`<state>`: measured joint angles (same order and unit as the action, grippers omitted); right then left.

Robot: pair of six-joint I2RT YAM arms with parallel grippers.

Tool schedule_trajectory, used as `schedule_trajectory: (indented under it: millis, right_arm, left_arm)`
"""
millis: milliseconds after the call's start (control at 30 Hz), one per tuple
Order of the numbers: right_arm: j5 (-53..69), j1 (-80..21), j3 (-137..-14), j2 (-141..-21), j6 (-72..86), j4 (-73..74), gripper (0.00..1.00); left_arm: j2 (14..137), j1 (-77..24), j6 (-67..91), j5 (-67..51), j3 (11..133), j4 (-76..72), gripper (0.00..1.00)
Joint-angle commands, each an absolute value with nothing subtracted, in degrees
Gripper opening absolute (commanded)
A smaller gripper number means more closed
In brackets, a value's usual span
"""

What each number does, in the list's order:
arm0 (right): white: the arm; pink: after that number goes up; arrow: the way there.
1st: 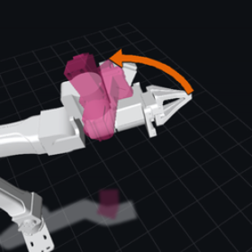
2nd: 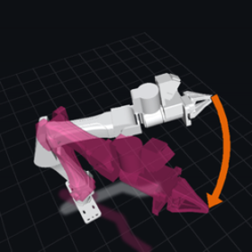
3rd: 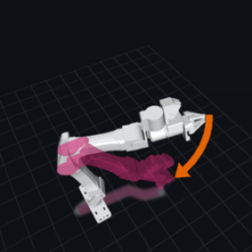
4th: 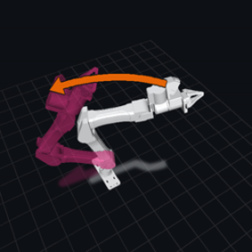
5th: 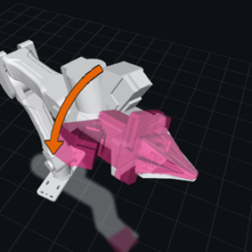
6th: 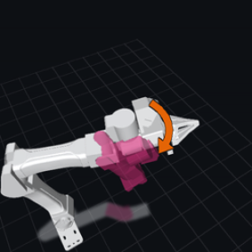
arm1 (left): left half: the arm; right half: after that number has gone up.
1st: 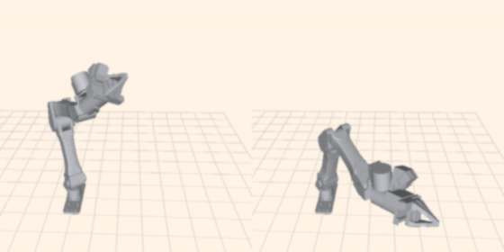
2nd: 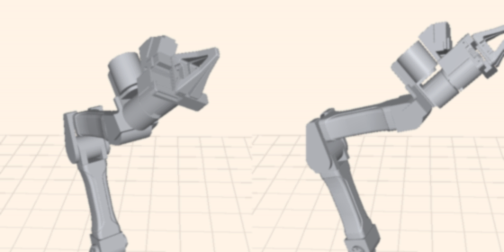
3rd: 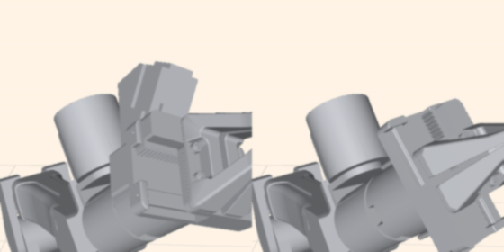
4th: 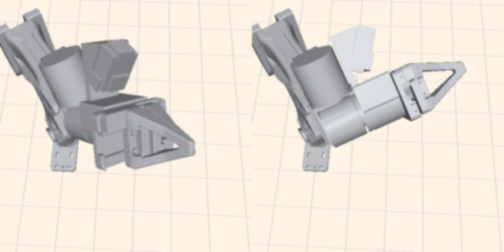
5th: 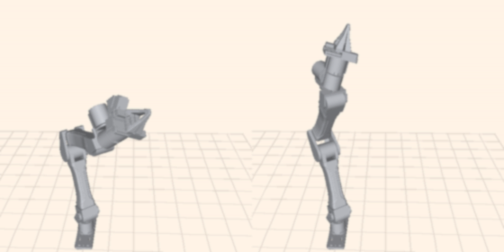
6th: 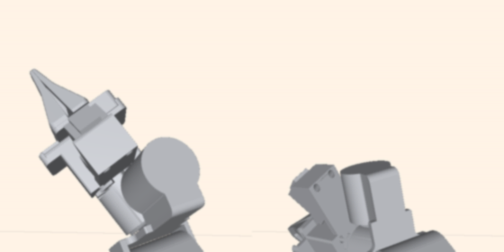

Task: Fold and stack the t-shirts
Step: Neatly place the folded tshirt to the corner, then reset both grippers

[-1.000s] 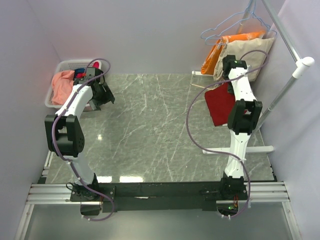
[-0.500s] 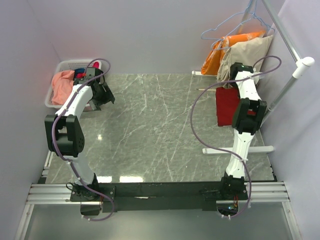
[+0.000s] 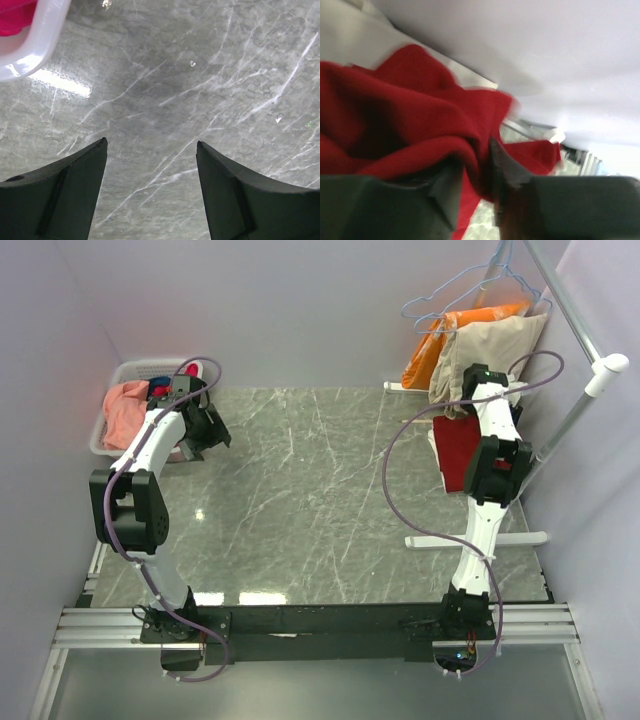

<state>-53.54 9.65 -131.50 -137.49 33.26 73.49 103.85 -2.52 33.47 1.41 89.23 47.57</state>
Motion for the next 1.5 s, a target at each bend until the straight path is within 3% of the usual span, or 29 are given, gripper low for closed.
schedule_trajectory:
  millis: [0,167,433,733,833,867,1133,1467]
  right_arm:
    - [-54.58,10.11,-131.65,-138.69,33.05,70.58,0.51]
    - [-55.81,9.76,-132.28,-136.07,33.58,69.79,0.56]
    - [-58.18,5.55,-129.03,-129.12,30.41,66.01,0.56]
    - [-54.77,-9.3,-118.48,-119.72,35.5,70.29,0.56]
    - [-54.32,-16.85,-115.67,-116.81,39.98,73.64,0.56]
    - [-53.36,-18.7,-113.4,-116.02,42.77,74.35,0.56]
    - [-45.01,-33.56,-102.14,-109.43,47.99,72.08,0.56]
    - [-25.68,-35.95,-89.48,-102.31,36.67,52.66,0.57]
  left_arm:
    - [103.45,-2.29,31.9,-0.7,89.47,46.41,0.77]
    - [103.27,-2.37,31.64,-1.05,89.12,45.53,0.77]
    - [102.57,-2.46,31.46,-1.75,88.16,43.68,0.78]
    - [99.06,-6.59,28.92,-0.18,87.89,41.22,0.83]
    - [96.78,-8.78,27.95,-0.18,86.93,39.38,0.92]
    - [96.25,-9.22,27.86,-0.18,86.58,38.94,0.99]
    - [95.19,-12.04,27.86,1.85,86.22,38.94,1.0]
    - [93.34,-14.94,27.95,4.48,84.03,36.83,1.0]
